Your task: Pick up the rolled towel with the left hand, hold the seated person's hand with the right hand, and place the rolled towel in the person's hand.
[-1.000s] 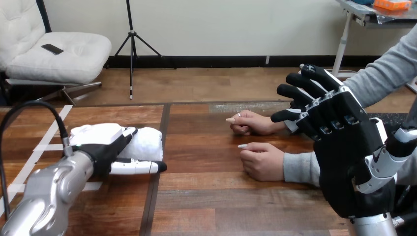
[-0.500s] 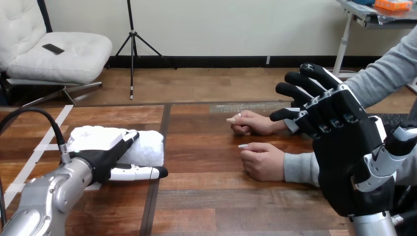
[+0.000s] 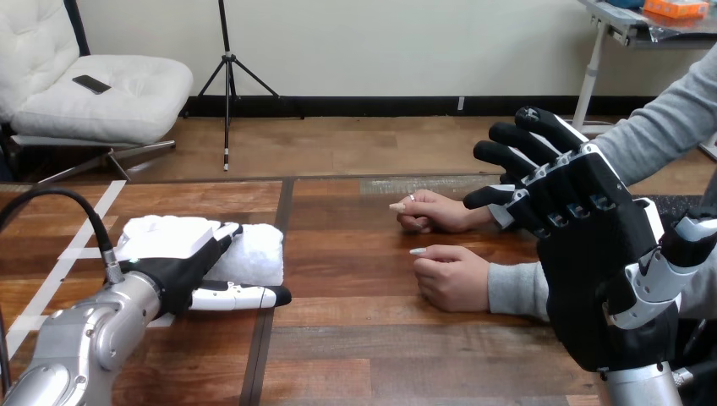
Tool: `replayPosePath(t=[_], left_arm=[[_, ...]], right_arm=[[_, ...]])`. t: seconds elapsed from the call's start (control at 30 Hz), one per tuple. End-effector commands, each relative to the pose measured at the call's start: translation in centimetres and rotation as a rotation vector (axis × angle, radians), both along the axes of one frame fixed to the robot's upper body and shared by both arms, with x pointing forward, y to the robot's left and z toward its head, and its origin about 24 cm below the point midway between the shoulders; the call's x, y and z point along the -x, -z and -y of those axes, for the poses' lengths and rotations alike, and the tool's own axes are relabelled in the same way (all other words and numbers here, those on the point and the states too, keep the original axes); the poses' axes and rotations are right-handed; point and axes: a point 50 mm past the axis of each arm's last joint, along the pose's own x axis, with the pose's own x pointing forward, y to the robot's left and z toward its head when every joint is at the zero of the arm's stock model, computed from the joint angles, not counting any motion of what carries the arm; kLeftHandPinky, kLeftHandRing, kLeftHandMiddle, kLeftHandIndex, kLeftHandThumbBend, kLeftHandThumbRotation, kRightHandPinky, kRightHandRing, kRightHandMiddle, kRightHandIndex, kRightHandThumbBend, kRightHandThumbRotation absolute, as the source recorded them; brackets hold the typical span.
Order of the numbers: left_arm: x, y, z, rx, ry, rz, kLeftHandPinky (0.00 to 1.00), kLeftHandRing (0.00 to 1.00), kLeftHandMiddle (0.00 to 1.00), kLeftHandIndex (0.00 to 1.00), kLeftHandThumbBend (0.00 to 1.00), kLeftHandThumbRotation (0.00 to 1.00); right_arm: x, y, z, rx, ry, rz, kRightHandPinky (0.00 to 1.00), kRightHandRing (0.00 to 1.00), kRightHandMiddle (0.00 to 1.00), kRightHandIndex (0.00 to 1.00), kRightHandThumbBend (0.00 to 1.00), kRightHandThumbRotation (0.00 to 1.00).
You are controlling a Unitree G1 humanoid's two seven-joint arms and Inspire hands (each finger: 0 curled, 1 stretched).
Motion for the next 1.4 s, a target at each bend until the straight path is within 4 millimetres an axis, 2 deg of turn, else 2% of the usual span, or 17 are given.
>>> replayPosePath(t=[0.0,0.8,1.37], left_arm=[[-0.7,-0.9,0.5,-0.008,0.025,0.068,0.92,0.98,1.00,0.97,0.90,0.94],[-1.1,-3.5,1.1,0.006,0.037,0.136,0.94,1.00,1.00,0.98,0.85,0.90],[-0.5,-6.2,1.4,0.014,0.056,0.232,0.91,0.99,1.00,0.97,0.89,0.92]], right_arm=[[-0.7,-1.9,-0.5,0.015,-0.024,0.091,0.56,0.77,0.78,0.78,0.94,1.00],[-0.5,-1.9,-0.4,0.014,-0.024,0.086,0.56,0.78,0.78,0.78,0.94,1.00],[-0.4,-1.6,-0.4,0.011,-0.017,0.079,0.56,0.77,0.79,0.78,0.92,1.00]])
